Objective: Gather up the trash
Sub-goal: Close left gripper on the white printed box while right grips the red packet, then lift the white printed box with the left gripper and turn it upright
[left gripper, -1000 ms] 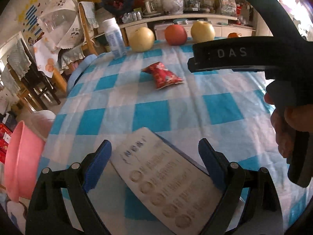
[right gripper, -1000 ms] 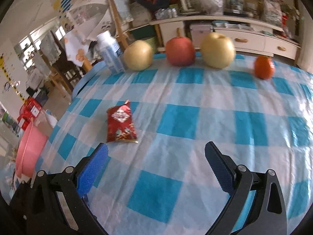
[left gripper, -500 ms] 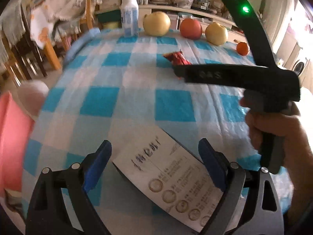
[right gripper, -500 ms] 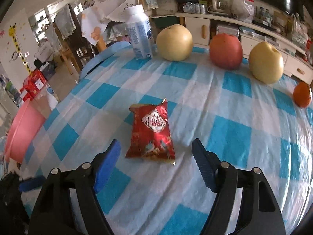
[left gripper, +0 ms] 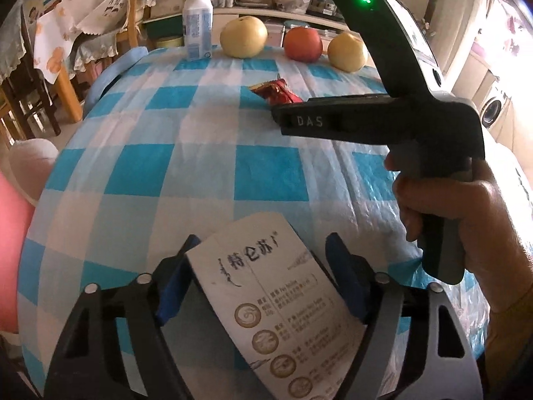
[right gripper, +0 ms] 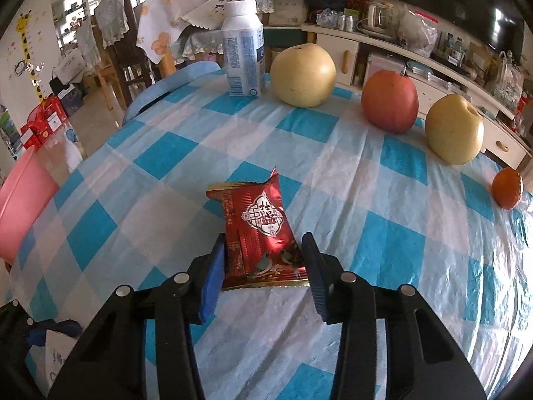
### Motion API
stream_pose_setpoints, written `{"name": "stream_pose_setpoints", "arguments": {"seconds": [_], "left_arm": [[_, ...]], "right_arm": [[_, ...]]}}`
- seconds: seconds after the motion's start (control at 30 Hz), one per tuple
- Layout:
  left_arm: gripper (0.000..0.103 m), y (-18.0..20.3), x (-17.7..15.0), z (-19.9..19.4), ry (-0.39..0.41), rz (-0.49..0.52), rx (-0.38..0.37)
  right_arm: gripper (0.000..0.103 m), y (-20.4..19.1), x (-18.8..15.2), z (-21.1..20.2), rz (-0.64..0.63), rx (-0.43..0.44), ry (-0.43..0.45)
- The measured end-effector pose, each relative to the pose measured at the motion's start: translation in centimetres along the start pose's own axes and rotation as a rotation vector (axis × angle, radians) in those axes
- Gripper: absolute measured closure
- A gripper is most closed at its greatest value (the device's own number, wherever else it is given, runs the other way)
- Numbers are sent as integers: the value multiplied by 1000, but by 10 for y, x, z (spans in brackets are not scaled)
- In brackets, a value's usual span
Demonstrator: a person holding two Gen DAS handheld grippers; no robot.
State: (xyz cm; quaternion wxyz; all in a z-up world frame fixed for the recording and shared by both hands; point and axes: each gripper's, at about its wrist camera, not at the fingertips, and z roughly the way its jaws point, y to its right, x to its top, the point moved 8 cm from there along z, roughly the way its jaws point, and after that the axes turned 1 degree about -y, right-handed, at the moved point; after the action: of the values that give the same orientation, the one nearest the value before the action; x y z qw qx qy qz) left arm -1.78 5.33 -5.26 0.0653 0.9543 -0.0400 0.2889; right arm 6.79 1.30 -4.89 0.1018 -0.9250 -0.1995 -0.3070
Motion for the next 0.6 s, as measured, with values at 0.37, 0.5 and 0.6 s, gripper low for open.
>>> {"name": "stream_pose_setpoints", "arguments": {"seconds": [0.37, 0.5, 0.6], "left_arm": [[35, -4, 10, 3, 11, -21, -82], [37, -3, 12, 1, 16, -23, -111], [37, -4, 16, -3, 35, -22, -128]], "right_arm": [[61, 16, -2, -21, 65, 32, 35], [61, 16, 0, -36, 80, 43, 66], [61, 9, -2, -42, 59, 31, 71]]}}
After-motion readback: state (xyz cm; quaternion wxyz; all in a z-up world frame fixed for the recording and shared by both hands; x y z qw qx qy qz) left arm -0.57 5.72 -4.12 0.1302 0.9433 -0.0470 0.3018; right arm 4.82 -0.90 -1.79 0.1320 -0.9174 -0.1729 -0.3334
